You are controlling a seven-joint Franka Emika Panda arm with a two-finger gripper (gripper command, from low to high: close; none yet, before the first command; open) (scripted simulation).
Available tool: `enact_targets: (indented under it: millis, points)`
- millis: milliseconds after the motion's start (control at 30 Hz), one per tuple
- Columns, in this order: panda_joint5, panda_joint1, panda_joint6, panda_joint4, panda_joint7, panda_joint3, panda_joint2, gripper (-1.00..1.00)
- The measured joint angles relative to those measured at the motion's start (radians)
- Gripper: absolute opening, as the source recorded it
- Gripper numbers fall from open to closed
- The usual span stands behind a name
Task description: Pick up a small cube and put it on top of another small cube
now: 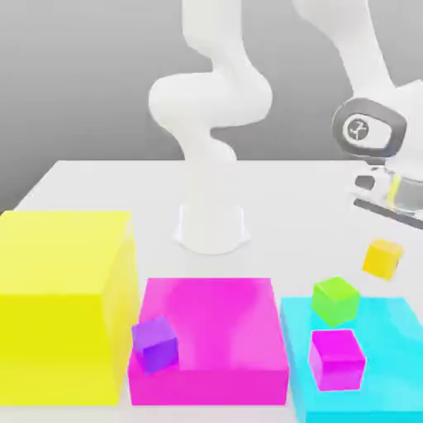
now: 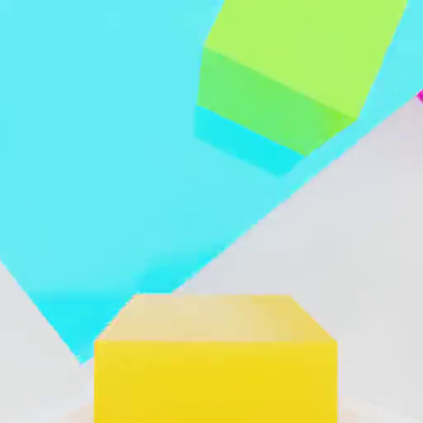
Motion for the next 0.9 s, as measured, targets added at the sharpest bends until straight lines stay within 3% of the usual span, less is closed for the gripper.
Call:
enact_targets:
  millis: [233, 433, 700, 733, 900]
  points:
    - [0.078, -0.342, -0.078, 0.052, 0.18, -0.171, -0.06, -1.0]
    - [0.181, -0.522, -0.095, 0.088, 0.344, -0.308, -0.079, -1.0]
    - [0.192, -0.567, 0.011, 0.079, 0.384, -0.309, 0.012, -1.0]
    - [0.191, -0.571, 0.012, 0.079, 0.385, -0.305, 0.012, 1.0]
    - [0.191, -0.571, 0.012, 0.079, 0.385, -0.305, 0.012, 1.0]
